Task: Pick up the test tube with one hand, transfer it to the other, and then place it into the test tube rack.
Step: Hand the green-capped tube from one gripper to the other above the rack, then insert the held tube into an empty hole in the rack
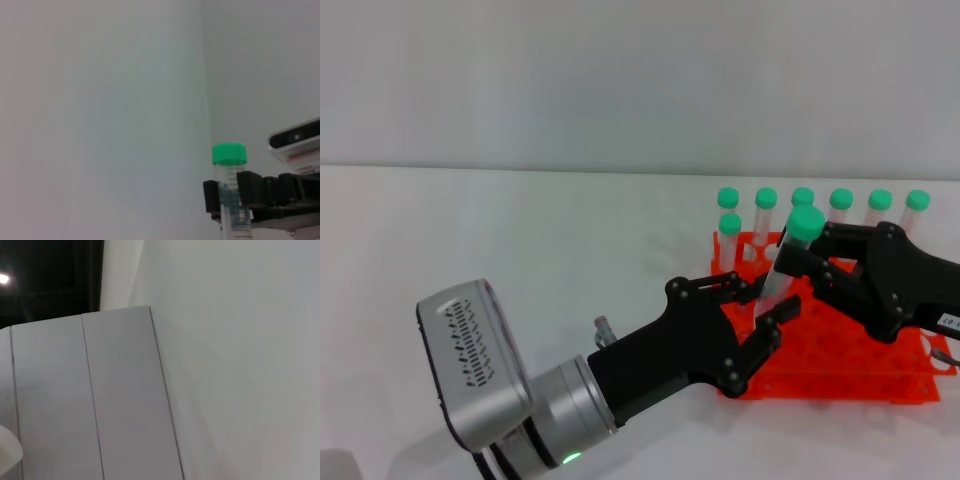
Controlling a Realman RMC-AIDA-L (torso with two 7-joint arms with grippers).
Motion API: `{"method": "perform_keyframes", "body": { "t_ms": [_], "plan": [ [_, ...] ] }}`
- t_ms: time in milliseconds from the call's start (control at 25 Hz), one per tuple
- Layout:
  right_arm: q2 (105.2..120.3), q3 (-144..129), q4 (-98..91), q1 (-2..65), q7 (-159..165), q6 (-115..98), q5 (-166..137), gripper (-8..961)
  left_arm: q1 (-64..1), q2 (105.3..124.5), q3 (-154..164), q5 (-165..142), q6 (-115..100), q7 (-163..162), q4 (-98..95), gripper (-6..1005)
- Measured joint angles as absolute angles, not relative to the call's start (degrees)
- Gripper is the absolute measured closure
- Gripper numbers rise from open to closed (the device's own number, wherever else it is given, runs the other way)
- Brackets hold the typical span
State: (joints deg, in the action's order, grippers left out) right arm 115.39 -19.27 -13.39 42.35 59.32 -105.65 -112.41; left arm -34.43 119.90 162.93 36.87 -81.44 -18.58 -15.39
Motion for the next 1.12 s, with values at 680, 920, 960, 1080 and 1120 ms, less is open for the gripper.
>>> {"method": "perform_keyframes", "body": {
  "t_ms": [680, 920, 960, 1080, 1120],
  "plan": [
    [115.40, -18.82, -13.39, 41.47, 59.10, -105.50, -112.28, 755, -32.04, 119.97, 162.73, 39.36, -79.21, -17.90, -16.56, 318],
    [115.40, -19.03, -13.37, 41.23, 57.45, -104.76, -109.60, 753, -28.27, 119.97, 162.65, 41.17, -78.96, -17.11, -16.24, 133],
    [115.40, -19.02, -13.32, 41.22, 57.16, -104.41, -109.36, 752, -27.49, 119.97, 162.65, 41.73, -78.87, -17.00, -16.18, 105],
    [115.57, -18.82, -13.01, 41.37, 55.77, -101.30, -109.14, 751, -23.67, 119.91, 162.65, 45.46, -78.59, -15.91, -16.12, 105],
    [115.71, -18.84, -12.83, 41.45, 55.04, -99.78, -108.77, 751, -21.89, 119.88, 162.54, 47.29, -78.57, -15.04, -16.11, 105]
  ]
}}
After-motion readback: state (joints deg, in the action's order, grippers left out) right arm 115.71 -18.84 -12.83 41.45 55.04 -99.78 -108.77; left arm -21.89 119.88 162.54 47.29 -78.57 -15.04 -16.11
